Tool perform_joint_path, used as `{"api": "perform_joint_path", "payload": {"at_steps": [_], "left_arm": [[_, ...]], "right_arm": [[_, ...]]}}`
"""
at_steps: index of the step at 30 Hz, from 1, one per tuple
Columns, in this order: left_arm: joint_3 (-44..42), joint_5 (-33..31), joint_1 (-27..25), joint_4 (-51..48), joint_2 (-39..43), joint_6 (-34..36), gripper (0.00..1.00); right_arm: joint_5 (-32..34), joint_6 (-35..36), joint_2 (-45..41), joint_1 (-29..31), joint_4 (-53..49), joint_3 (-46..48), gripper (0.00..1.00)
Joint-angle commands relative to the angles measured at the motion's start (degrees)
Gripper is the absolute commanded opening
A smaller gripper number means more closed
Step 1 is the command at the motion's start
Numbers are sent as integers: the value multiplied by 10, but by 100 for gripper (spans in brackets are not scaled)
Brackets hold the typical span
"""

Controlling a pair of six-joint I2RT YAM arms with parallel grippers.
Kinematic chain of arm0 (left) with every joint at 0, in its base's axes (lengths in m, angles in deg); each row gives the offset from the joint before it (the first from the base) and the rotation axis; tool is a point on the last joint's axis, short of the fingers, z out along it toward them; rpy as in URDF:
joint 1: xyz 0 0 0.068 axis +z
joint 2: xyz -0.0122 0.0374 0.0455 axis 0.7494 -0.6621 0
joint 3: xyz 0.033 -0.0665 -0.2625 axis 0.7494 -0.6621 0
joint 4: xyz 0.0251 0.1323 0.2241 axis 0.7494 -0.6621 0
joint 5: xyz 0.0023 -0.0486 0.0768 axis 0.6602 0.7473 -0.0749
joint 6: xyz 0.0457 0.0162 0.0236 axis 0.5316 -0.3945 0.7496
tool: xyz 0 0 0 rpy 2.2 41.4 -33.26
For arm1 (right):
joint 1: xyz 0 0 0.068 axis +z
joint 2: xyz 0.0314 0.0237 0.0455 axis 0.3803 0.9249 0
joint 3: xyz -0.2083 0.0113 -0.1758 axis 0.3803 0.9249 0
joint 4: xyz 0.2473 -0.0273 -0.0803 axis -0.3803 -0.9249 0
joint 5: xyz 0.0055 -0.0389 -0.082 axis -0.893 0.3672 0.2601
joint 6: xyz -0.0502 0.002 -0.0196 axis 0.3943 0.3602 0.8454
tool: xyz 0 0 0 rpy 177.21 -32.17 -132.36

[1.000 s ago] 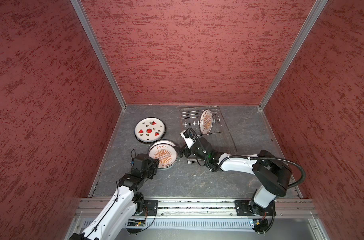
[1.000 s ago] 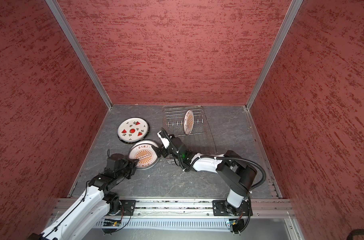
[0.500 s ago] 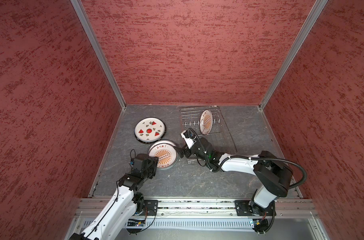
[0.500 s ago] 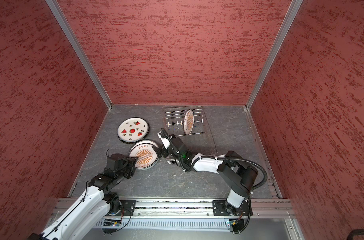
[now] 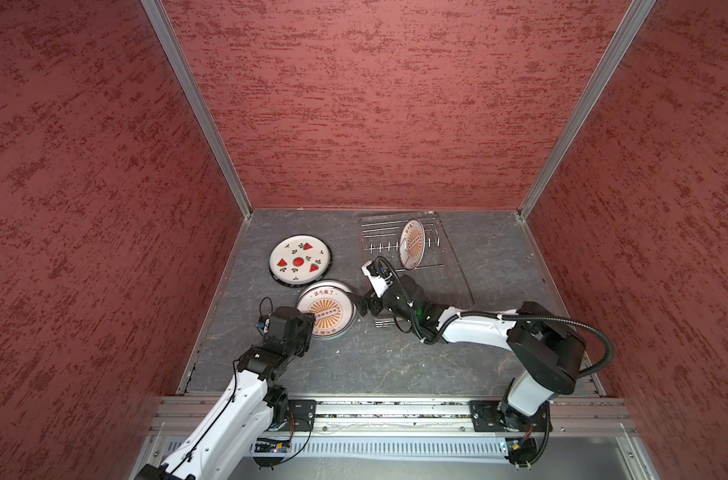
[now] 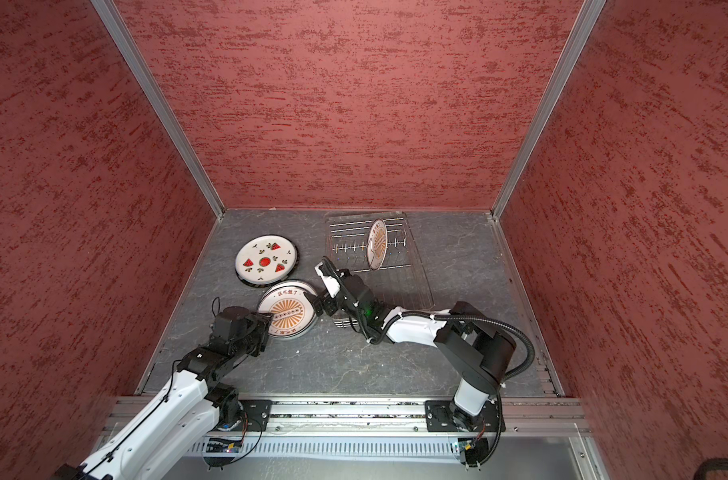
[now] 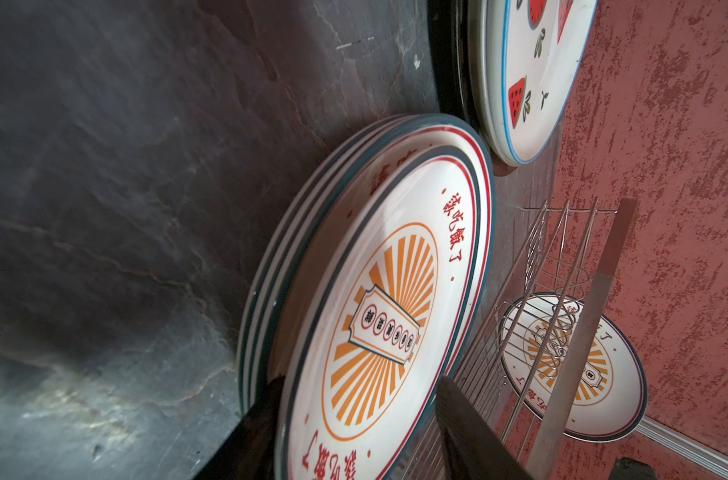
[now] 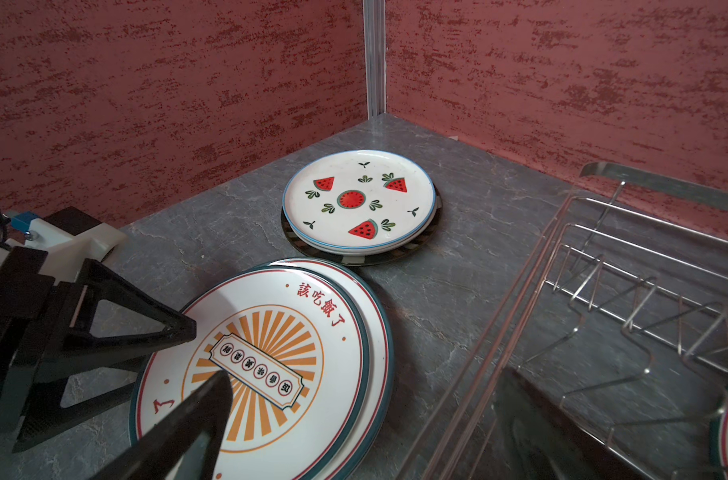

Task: Unload the plates from the dish rack
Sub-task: 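Lower the sunburst plate onto the sunburst plate stack with the left gripper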

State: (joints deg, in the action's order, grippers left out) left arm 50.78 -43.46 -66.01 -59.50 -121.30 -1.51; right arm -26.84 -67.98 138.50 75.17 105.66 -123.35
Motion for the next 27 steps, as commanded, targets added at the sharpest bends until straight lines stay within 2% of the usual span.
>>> {"api": "perform_joint_path", "payload": {"at_steps": [1,7,27], "left_arm": [[18,-31,-8,-14,-3,-3,58],[37,-66,-38,-26,-22,0,58],[37,-97,-39,-51,-24,-16,55]], "right_arm": [[10,12,-9,4,4,7,99],[11,11,-10,4,4,9,99],[21,15,-7,4,5,11,99]]}}
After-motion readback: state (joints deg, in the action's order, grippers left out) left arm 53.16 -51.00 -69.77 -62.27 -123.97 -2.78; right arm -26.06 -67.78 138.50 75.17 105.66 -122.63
